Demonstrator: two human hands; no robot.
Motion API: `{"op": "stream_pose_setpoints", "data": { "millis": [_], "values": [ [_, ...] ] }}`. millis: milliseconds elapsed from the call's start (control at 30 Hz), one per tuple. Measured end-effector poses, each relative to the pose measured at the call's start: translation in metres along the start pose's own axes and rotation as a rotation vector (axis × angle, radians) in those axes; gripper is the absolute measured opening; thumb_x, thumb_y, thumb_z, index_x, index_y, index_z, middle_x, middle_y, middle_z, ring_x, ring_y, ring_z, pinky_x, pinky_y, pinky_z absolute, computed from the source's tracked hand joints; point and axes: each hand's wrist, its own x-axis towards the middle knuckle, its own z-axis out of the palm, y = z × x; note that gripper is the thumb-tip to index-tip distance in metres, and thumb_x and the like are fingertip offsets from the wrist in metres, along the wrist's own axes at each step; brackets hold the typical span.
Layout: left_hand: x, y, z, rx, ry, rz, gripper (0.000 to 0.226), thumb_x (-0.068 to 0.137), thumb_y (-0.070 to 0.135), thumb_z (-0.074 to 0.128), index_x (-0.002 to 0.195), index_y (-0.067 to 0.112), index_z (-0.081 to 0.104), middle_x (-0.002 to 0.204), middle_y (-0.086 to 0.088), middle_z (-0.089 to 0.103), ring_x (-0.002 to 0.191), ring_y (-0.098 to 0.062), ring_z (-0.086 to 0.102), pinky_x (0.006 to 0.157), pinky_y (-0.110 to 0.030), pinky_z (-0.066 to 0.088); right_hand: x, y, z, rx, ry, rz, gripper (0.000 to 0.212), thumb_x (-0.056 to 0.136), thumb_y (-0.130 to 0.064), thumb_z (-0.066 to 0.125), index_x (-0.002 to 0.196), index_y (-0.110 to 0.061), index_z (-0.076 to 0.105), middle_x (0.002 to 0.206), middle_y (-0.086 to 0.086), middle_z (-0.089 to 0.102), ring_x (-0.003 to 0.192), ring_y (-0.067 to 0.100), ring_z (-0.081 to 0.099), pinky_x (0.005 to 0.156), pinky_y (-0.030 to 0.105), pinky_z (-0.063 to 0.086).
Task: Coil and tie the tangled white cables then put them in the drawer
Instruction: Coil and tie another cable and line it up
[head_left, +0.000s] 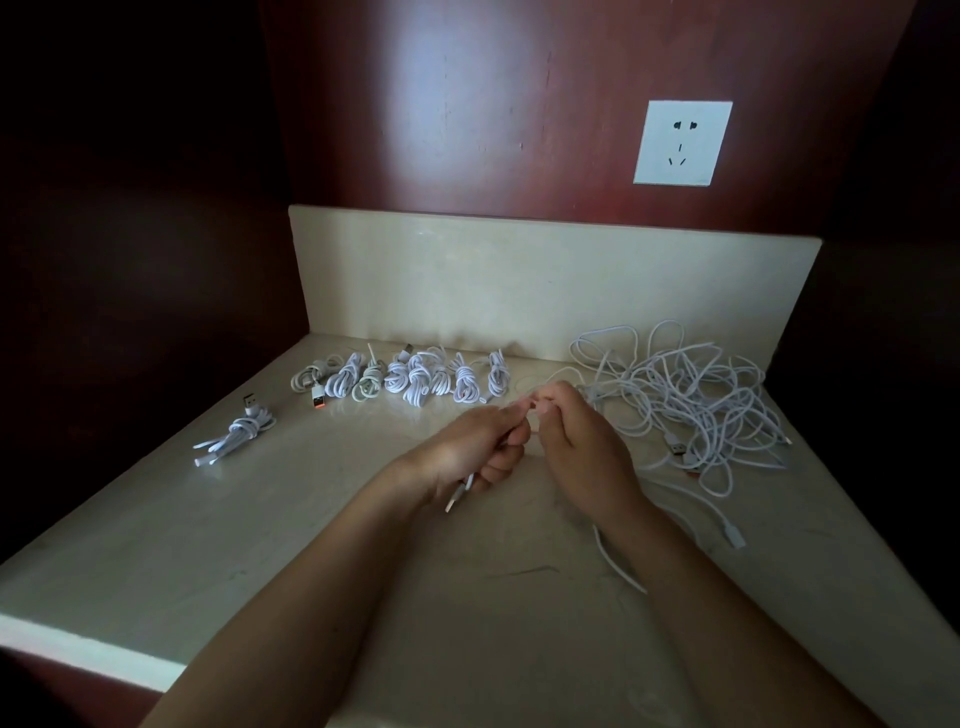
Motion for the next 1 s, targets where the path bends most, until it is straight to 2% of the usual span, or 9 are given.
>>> {"op": "stream_pose_setpoints", "data": {
  "millis": [167, 233, 333, 400, 500, 600, 767, 900, 1000],
  "values": [
    [0.007, -0.007, -0.006, 0.17, 0.387, 0.287, 0.047, 0.106, 0.037, 0.029, 0.087, 0.017, 0.067, 0.052, 0.001, 0.056, 0.04, -0.008, 0.039, 0.04, -0.019, 0.034, 0.0, -0.003, 0.001, -0.137, 0.026, -0.086, 0.012, 0.099, -0.029, 0.047, 0.1, -0.017, 0.049, 0.082, 0.004, 0.065, 0.078, 0.031, 0.06, 0.061, 0.036, 0.038],
    [0.01, -0.01, -0.009, 0.058, 0.451, 0.309, 0.045, 0.106, 0.037, 0.03, 0.101, 0.015, 0.069, 0.068, 0.001, 0.068, 0.048, -0.006, 0.049, 0.046, -0.018, 0.041, -0.001, -0.005, 0.002, -0.139, 0.026, -0.138, 0.01, 0.097, -0.028, 0.051, 0.095, -0.018, 0.052, 0.076, 0.005, 0.064, 0.074, 0.032, 0.06, 0.059, 0.037, 0.038],
    [0.015, -0.009, -0.01, -0.285, 0.401, 0.303, 0.045, 0.106, 0.034, 0.03, 0.104, 0.008, 0.066, 0.088, -0.004, 0.075, 0.082, -0.013, 0.071, 0.075, -0.024, 0.056, -0.003, -0.006, 0.006, -0.19, 0.014, -0.218, 0.013, 0.092, -0.031, 0.05, 0.09, -0.019, 0.056, 0.074, 0.005, 0.065, 0.073, 0.032, 0.061, 0.059, 0.036, 0.038],
    [0.015, -0.006, -0.01, -0.518, 0.36, 0.284, 0.045, 0.107, 0.034, 0.028, 0.099, 0.007, 0.062, 0.084, -0.008, 0.075, 0.079, -0.019, 0.073, 0.068, -0.03, 0.058, -0.002, -0.007, 0.008, -0.207, -0.005, -0.246, 0.018, 0.089, -0.032, 0.048, 0.09, -0.018, 0.059, 0.078, 0.005, 0.066, 0.075, 0.031, 0.061, 0.061, 0.036, 0.041],
    [0.015, -0.001, -0.007, -0.682, 0.435, 0.254, 0.043, 0.107, 0.034, 0.028, 0.086, 0.009, 0.055, 0.056, -0.003, 0.065, 0.053, -0.017, 0.067, 0.048, -0.026, 0.053, -0.001, -0.008, 0.01, -0.177, -0.011, -0.269, 0.015, 0.089, -0.027, 0.052, 0.094, -0.02, 0.064, 0.082, 0.006, 0.068, 0.078, 0.028, 0.061, 0.063, 0.033, 0.043],
    [0.013, 0.0, -0.013, -0.714, 0.551, 0.277, 0.041, 0.107, 0.037, 0.028, 0.074, 0.016, 0.043, 0.042, 0.007, 0.035, 0.034, -0.007, 0.036, 0.037, -0.016, 0.036, -0.004, -0.008, 0.015, -0.219, -0.078, -0.279, 0.02, 0.089, -0.035, 0.052, 0.081, -0.019, 0.062, 0.073, 0.004, 0.064, 0.075, 0.028, 0.058, 0.062, 0.034, 0.04],
    [0.009, 0.001, -0.041, -0.684, 0.723, 0.262, 0.039, 0.106, 0.037, 0.028, 0.07, 0.021, 0.035, 0.039, 0.011, 0.025, 0.03, -0.003, 0.019, 0.033, -0.012, 0.015, -0.006, -0.004, 0.015, -0.216, -0.176, -0.315, 0.036, 0.088, -0.048, 0.044, 0.074, -0.019, 0.059, 0.067, -0.002, 0.056, 0.067, 0.019, 0.054, 0.064, 0.033, 0.042],
    [0.009, -0.005, -0.046, -0.532, 0.759, 0.224, 0.041, 0.105, 0.039, 0.028, 0.067, 0.022, 0.031, 0.039, 0.011, 0.026, 0.031, -0.005, 0.017, 0.036, -0.012, 0.013, -0.012, -0.014, 0.015, -0.107, -0.17, -0.414, 0.019, 0.086, -0.035, 0.053, 0.076, -0.021, 0.061, 0.067, -0.011, 0.048, 0.063, 0.006, 0.043, 0.062, 0.026, 0.035],
    [0.011, -0.007, -0.037, -0.324, 0.672, 0.166, 0.049, 0.103, 0.05, 0.025, 0.062, 0.024, 0.026, 0.04, 0.011, 0.025, 0.032, -0.006, 0.016, 0.036, -0.014, 0.012, -0.014, -0.022, 0.015, -0.07, -0.137, -0.494, 0.013, 0.089, -0.029, 0.056, 0.082, -0.022, 0.064, 0.072, -0.011, 0.051, 0.067, 0.006, 0.047, 0.063, 0.024, 0.033]
  ]
}}
